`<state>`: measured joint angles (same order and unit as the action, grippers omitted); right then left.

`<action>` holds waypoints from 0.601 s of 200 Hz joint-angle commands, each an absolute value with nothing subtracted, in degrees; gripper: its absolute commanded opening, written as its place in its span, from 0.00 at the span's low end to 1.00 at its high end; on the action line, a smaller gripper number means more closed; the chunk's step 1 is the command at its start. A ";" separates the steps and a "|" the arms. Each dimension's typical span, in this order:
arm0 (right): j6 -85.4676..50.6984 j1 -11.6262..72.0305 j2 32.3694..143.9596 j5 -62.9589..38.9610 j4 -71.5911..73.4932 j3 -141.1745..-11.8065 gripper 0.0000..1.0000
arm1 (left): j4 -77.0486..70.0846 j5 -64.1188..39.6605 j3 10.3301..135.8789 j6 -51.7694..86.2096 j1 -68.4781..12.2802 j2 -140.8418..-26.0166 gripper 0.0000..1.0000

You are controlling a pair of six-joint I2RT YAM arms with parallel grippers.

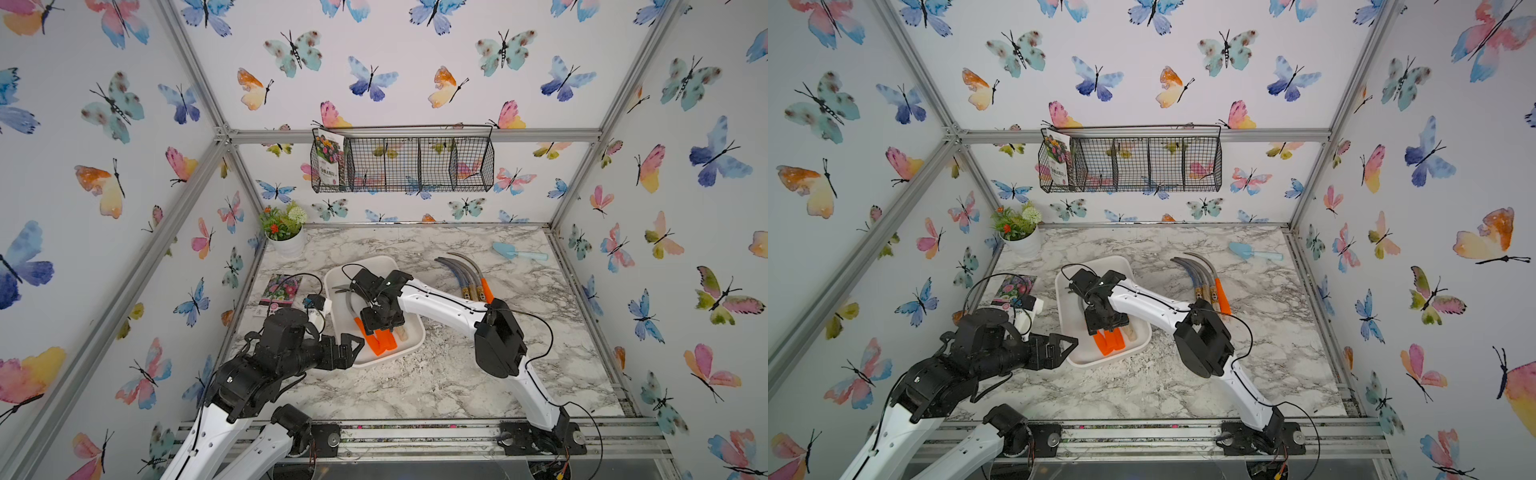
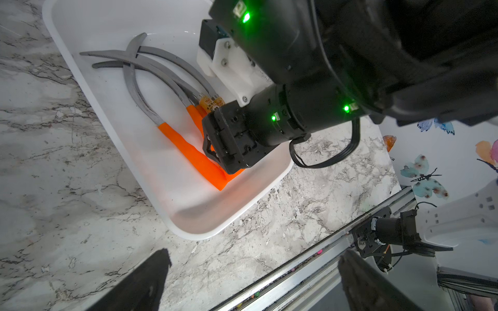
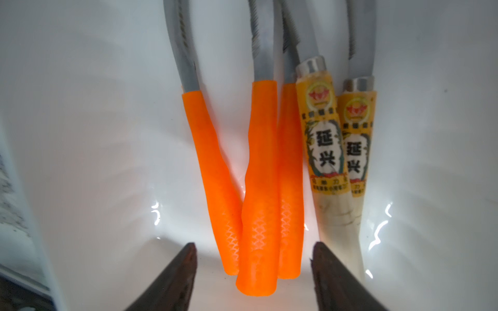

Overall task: Put small sickles into storage boxes
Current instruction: Place the sickle in the storage box, then pick up the sickle at the center of the board.

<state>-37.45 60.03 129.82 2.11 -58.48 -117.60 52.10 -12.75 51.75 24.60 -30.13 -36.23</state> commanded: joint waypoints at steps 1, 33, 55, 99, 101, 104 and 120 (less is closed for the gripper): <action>-37.50 59.62 125.91 4.33 -60.64 -117.95 0.89 | 49.96 -13.72 53.02 23.05 -30.24 -37.72 0.98; -37.71 58.11 123.09 4.99 -60.56 -116.06 0.98 | 47.56 -15.06 52.94 22.33 -30.23 -40.36 0.98; -37.42 56.71 121.36 5.58 -60.64 -114.54 0.98 | 45.86 -15.06 53.15 22.14 -30.23 -42.70 0.98; -36.61 53.60 118.22 5.72 -60.48 -110.87 0.98 | 41.18 -15.85 52.78 22.96 -30.33 -47.98 0.98; -36.58 53.50 118.06 5.71 -60.47 -110.66 0.98 | 40.90 -15.94 52.79 22.97 -30.39 -48.27 0.98; -36.44 53.31 117.85 5.77 -60.39 -110.40 0.98 | 40.64 -16.02 52.77 22.96 -30.36 -48.69 0.98; -35.92 52.12 116.72 5.98 -60.29 -108.81 0.98 | 38.75 -16.08 52.69 23.66 -30.49 -50.69 0.98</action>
<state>-37.04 53.54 119.35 4.58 -58.81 -111.00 43.11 -14.76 51.86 23.40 -30.13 -48.31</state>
